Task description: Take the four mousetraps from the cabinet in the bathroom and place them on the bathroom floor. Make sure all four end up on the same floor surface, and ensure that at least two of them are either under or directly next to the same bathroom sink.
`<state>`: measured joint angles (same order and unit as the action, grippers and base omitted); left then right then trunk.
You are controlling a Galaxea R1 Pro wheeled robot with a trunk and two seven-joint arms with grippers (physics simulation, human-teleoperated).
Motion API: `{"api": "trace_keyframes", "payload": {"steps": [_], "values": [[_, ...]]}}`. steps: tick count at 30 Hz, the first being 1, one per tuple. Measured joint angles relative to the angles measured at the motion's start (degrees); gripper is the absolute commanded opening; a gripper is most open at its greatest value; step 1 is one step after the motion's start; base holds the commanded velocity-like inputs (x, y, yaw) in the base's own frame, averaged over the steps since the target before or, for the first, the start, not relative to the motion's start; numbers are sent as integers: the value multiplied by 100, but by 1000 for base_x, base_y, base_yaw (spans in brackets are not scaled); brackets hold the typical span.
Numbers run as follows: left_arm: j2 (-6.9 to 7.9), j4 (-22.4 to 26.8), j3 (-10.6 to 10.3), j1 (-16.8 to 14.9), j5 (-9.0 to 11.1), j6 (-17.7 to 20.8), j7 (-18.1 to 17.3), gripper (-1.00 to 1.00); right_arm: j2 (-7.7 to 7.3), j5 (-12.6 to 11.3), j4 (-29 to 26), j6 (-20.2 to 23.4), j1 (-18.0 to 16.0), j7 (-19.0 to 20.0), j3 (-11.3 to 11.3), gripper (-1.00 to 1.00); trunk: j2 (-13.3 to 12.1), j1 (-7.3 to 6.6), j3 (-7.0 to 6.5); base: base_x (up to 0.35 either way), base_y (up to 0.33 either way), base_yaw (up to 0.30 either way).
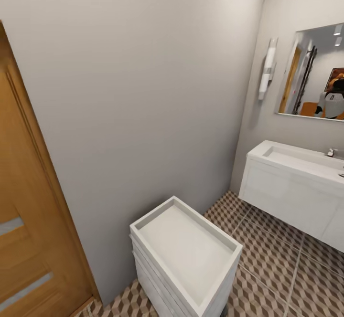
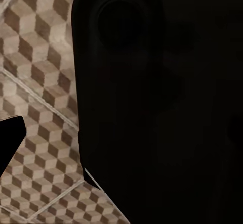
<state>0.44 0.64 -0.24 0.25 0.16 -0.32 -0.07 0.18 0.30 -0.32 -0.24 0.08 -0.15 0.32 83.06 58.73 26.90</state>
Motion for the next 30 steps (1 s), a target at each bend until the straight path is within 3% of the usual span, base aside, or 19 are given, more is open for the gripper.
{"api": "trace_keyframes", "payload": {"steps": [30], "values": [[0,0,0,0,-4,0,-1,100,0,1,0,0,0,-9,1,100,0,0,0,0,0,270]]}}
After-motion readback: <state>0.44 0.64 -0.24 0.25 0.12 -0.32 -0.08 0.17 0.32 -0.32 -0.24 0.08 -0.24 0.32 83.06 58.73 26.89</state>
